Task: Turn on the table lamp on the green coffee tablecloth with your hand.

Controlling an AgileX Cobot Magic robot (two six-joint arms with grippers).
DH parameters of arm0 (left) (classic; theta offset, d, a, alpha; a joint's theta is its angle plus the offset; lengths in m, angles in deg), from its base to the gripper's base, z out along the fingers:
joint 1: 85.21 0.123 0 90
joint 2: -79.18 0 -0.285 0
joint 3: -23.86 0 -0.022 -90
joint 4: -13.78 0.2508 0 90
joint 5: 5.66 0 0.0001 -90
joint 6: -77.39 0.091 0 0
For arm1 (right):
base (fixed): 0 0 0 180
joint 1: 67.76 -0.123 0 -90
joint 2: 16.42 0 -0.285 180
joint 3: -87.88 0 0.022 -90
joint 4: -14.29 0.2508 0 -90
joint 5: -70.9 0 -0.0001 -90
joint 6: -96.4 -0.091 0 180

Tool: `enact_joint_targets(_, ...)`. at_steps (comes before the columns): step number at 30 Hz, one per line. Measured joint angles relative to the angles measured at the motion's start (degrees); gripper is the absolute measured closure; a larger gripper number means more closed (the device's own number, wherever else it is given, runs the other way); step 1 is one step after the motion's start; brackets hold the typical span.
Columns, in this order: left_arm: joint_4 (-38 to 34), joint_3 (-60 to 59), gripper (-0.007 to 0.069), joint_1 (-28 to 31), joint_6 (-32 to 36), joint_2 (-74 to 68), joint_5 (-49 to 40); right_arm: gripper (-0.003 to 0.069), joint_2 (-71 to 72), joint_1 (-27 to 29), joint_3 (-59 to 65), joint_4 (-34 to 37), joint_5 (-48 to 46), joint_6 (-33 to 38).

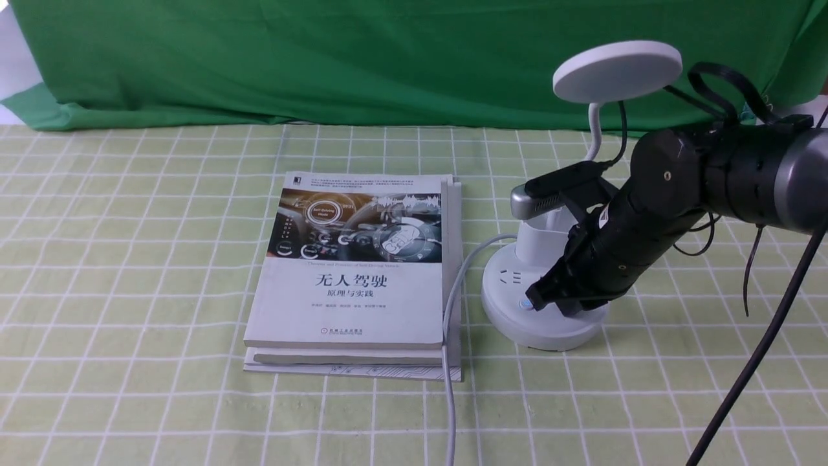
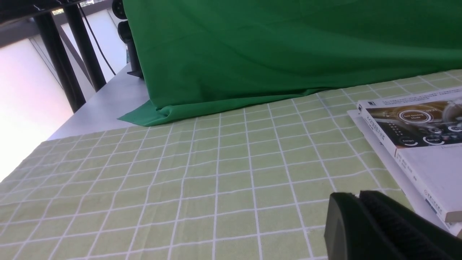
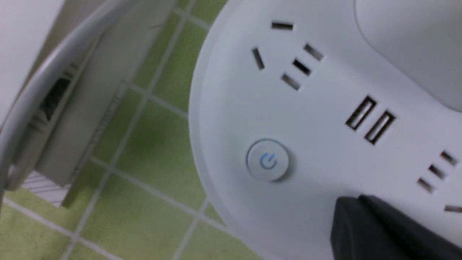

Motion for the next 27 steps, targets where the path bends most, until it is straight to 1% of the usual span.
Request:
enact_joint_targets(8,0.0,0.0,0.0601,0.0,0.0,0.0,0.0,0.0631,4.8,0.0,0.5,0.3,-0.3,0.0)
enact_joint_targets(15,0.0,0.0,0.0601,0.0,0.0,0.0,0.0,0.0631,8.3,0.0,3.0,0.4,-4.2,0.0)
enact_joint_targets(20,0.0,0.0,0.0601,0.0,0.0,0.0,0.0,0.0631,11.2,0.0,8.1,0.4,-4.5,-0.6)
enact_joint_targets(26,0.0,0.0,0.0601,0.0,0.0,0.0,0.0,0.0631,21.2,-0.8,17.7,0.4,-4.3,-3.8)
enact_joint_targets(27,0.0,0.0,0.0601,0.0,0.0,0.0,0.0,0.0631,25.7,-1.9,20.8,0.4,-4.1,-6.0)
